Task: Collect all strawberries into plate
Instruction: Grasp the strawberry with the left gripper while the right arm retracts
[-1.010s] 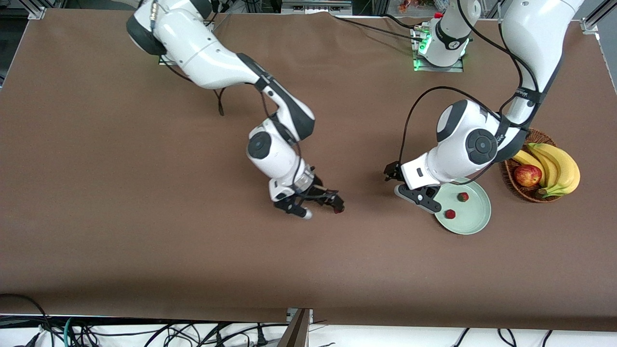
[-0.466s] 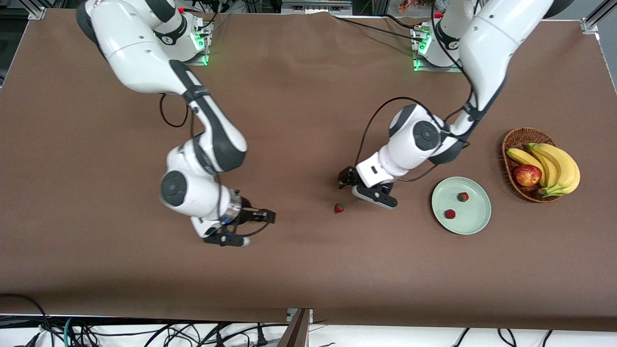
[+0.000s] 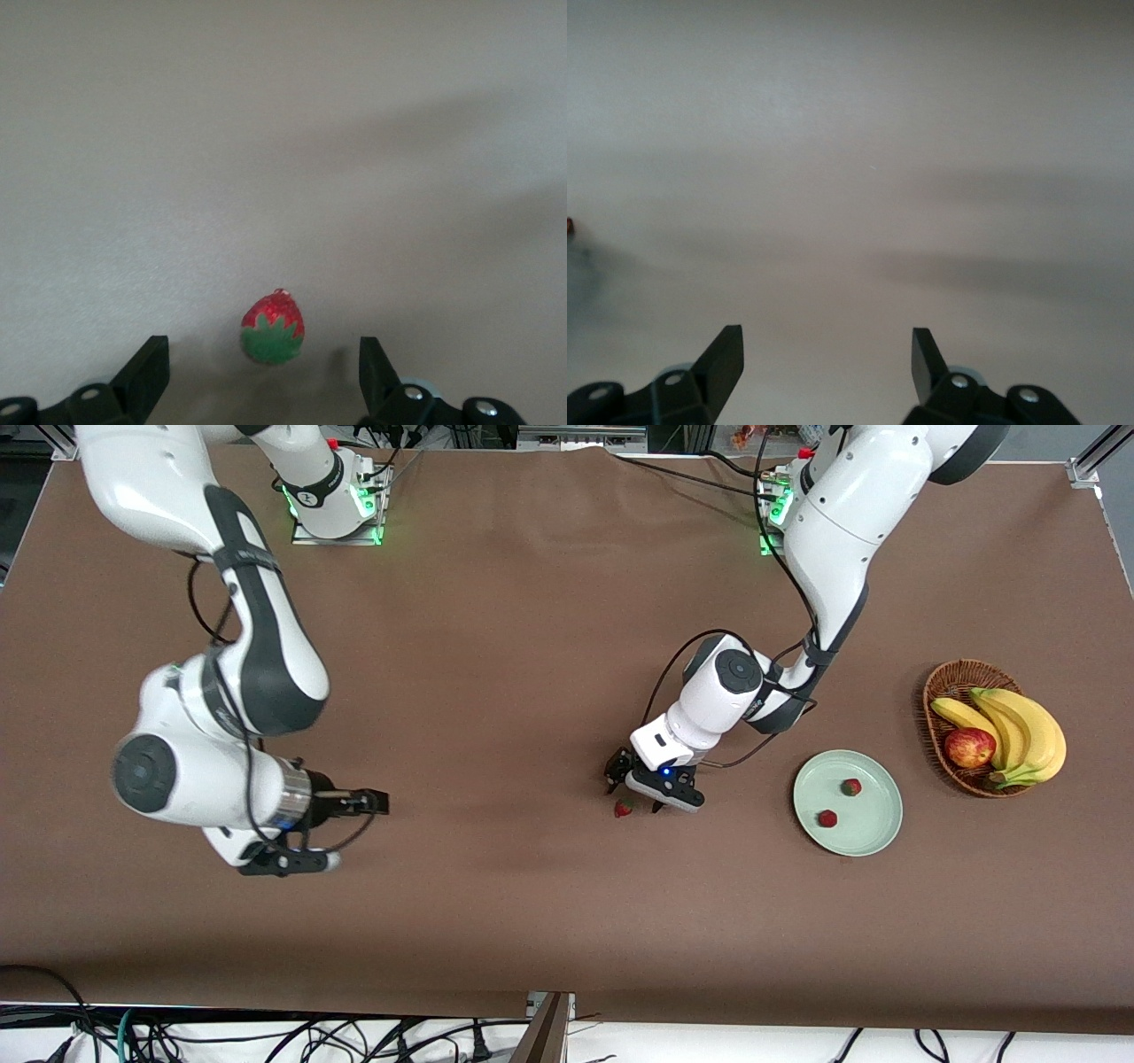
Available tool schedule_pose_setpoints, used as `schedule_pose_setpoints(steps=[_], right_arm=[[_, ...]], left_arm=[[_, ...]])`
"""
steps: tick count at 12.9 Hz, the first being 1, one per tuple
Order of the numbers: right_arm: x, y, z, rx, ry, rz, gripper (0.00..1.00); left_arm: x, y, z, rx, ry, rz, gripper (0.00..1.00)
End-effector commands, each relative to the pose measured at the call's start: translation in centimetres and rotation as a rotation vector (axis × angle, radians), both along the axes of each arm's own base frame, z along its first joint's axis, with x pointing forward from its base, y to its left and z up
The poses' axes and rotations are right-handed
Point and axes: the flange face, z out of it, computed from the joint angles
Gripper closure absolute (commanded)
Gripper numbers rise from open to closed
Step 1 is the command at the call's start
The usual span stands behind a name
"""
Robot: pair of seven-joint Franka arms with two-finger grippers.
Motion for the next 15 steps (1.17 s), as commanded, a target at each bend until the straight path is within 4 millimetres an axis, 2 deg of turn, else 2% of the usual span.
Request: schedule_pose_setpoints(steps=[1, 2, 4, 5, 6, 8, 9, 12, 13, 15], right_arm=[[-5.4, -2.8, 5.1, -0.047, -0.005, 0.032, 0.11], [-6.8, -3.3, 6.7, -0.049, 0.0, 0.042, 0.1], [-8.6, -5.8, 9.9, -0.072, 0.001, 0.054, 0.09], [-9.3, -6.8, 11.5, -0.085, 0.001, 0.057, 0.07], [-9.9, -7.6, 12.9, -0.089, -0.001, 0.059, 0.05], [-11.1, -8.3, 15.0, -0.113, -0.004, 0.062, 0.01], [-11.7, -8.6, 16.0, -0.122, -0.008, 0.064, 0.01], [-13.8, -9.2, 18.5, -0.125, 0.002, 0.06, 0.01], [-14.2, -9.3, 19.0, -0.125, -0.001, 0.06, 0.01], [-14.3, -9.5, 19.1, -0.127, 0.0, 0.06, 0.01]], left_arm=[[1.2, -1.0, -0.1, -0.002, -0.041, -0.009, 0.28], [1.2, -0.9, -0.6, -0.004, -0.041, -0.005, 0.39], [1.0, -0.9, -1.8, -0.029, -0.073, -0.001, 0.45], [1.1, -0.8, -2.0, -0.033, -0.081, 0.002, 0.46], [1.3, -0.4, -1.9, -0.029, -0.084, 0.005, 0.52], [1.2, 0.1, -2.2, -0.017, -0.083, 0.001, 0.87], [1.3, 0.2, -2.1, -0.01, -0.089, -0.008, 1.0], [0.5, 1.0, -1.3, 0.006, -0.079, -0.015, 1.0], [-0.4, 1.0, -1.1, 0.016, -0.058, -0.021, 1.0], [-0.7, 1.4, 0.5, 0.066, -0.004, -0.036, 1.0]])
